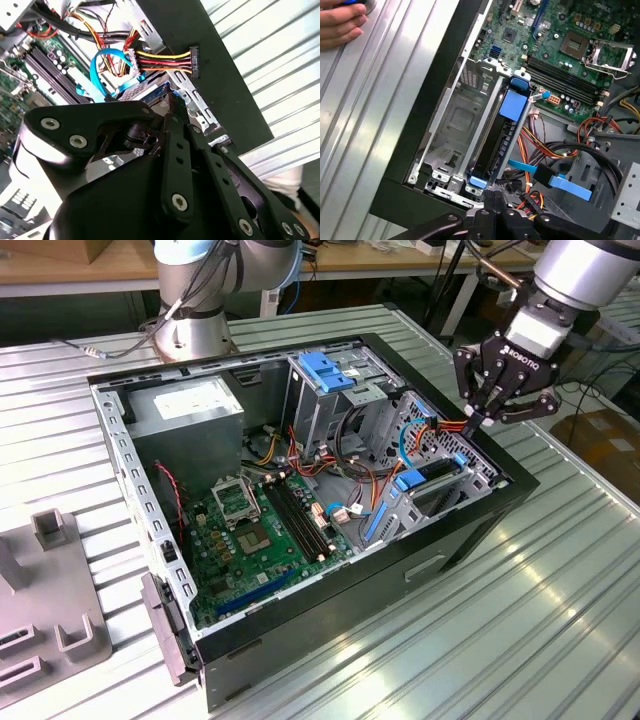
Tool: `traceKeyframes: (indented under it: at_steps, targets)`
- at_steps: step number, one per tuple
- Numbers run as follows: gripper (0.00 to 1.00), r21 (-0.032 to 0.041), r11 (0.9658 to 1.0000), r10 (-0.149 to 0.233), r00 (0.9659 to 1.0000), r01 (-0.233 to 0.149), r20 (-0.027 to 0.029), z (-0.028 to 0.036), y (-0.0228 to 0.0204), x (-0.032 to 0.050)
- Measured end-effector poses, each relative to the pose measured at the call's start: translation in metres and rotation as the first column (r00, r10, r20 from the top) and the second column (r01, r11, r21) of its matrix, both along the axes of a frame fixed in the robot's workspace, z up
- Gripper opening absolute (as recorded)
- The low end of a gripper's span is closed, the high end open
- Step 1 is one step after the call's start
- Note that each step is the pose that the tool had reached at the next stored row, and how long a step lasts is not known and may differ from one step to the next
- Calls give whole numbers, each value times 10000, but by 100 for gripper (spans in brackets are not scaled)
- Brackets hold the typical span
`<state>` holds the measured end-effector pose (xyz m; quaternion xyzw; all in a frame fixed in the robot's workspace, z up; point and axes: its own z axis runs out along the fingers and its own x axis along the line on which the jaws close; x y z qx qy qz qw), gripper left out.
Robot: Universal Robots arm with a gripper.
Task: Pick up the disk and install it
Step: 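Insert the first disk wire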
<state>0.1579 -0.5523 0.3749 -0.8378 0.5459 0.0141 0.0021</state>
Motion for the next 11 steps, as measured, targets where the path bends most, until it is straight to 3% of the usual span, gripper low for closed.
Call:
traceKeyframes:
  at_steps: [8, 11]
  targets:
    - [10, -1, 9994, 340, 9994, -340, 40, 1, 32, 84]
    - [10, -1, 9979, 647, 9979, -647, 40, 1, 33, 102]
